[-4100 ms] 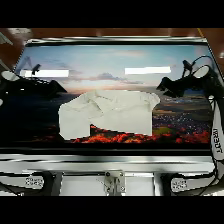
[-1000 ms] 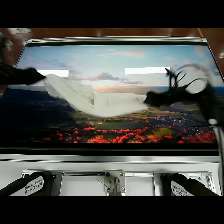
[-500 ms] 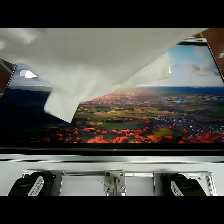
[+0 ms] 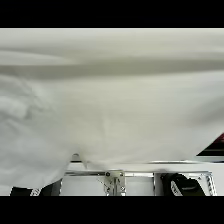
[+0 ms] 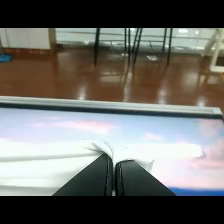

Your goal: Fold the shirts.

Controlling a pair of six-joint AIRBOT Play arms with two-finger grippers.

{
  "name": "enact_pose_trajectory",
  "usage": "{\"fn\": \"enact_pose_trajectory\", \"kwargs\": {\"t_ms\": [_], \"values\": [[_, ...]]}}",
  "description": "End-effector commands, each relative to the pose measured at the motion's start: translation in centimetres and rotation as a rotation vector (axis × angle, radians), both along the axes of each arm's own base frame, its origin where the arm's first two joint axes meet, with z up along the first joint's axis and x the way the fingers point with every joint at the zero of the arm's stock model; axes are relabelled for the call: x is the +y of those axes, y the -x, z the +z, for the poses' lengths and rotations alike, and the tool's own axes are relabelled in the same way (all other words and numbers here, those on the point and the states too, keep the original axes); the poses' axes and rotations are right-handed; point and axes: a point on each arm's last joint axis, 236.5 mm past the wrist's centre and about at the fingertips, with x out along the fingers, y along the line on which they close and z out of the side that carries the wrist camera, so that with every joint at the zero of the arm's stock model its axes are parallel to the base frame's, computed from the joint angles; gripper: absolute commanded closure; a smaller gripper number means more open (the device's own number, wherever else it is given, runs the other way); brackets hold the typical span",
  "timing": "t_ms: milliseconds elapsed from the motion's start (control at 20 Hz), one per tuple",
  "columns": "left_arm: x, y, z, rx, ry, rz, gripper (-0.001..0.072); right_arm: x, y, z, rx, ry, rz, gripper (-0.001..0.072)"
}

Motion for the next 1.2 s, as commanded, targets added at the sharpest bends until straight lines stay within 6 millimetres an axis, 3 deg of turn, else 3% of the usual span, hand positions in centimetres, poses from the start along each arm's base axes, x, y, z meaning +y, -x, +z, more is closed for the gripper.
{"fn": "enact_pose_trajectory", "kwargs": {"t_ms": [0,50,200,300,400,550,700,850,1000,1150], "values": [[1.1,-1.7,-3.7,0.158,-0.026,0.046,0.0671,-2.9,-0.3,-4.2,0.192,0.033,-0.12,0.0649],[1.3,-2.9,-5.2,0.219,-0.025,0.042,0.0671,-2.9,-1.0,-6.1,0.28,0.034,-0.122,0.0649],[2.0,-7.6,-11.2,0.435,-0.031,0.031,0.0672,-2.7,-2.9,-15.0,0.69,0.038,-0.131,0.0649],[2.6,-11.3,-16.2,0.582,-0.034,0.022,0.0672,-2.6,-5.7,-20.3,0.86,0.058,-0.13,0.065],[3.4,-15.4,-21.7,0.726,-0.019,0.014,0.0671,-2.5,-11.2,-24.9,0.878,0.068,-0.129,0.065],[4.9,-22.3,-30.0,0.88,0.046,0.028,0.0671,-1.8,-21.2,-31.1,0.792,0.045,-0.123,0.0649],[6.0,-28.8,-36.3,0.951,0.118,0.043,0.0671,-0.9,-29.6,-35.4,0.689,-0.014,-0.119,0.065],[6.8,-34.6,-40.3,0.924,0.236,0.059,0.0671,1.1,-35.4,-38.5,0.58,-0.118,-0.073,0.0649],[7.5,-38.9,-43.4,0.874,0.391,0.088,0.0672,1.9,-39.8,-39.8,0.44,-0.172,-0.05,0.065],[8.1,-40.8,-47.1,0.89,0.449,0.121,0.0671,2.0,-42.2,-41.7,0.369,-0.175,-0.043,0.065]]}}
